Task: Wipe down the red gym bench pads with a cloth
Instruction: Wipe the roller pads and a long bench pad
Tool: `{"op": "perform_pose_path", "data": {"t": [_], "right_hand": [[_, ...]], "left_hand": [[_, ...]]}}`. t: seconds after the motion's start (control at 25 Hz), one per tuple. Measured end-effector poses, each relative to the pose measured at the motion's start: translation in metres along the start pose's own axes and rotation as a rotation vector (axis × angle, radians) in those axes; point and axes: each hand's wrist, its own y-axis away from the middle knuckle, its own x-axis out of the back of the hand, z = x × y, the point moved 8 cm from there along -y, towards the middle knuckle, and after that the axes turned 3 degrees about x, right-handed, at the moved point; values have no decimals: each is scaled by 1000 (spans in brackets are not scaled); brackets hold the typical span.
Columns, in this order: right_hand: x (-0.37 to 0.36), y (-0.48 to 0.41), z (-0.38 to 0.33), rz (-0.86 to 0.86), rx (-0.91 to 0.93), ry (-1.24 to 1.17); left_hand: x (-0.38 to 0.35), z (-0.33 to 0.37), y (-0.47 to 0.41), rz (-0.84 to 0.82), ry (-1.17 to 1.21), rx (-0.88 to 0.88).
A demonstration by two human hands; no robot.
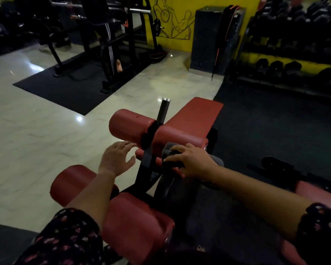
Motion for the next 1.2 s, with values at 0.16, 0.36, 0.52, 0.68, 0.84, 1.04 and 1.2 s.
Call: {"op": "perform_pose_path", "data": {"t": [0.16,0.36,0.52,0.68,0.84,1.04,1.2], "right_hand": [[40,26,62,146,-25,-24],[40,22,146,214,-182,1],[5,4,159,85,-151,-5],[-10,-10,165,28,-159,16],[-5,-60,158,-47,-104,135],[-10,-87,147,-66,-67,203],[-11,-56,153,79,9,145]], "left_hand": [[-20,64,-36,-4,79,106],[-64,118,-40,-27,385,493],[-85,145,-45,-57,478,592],[-90,134,-37,-22,415,457],[-95,112,-33,-14,276,271],[-65,51,-89,96,155,144],[-62,17,-145,-115,8,32]]}}
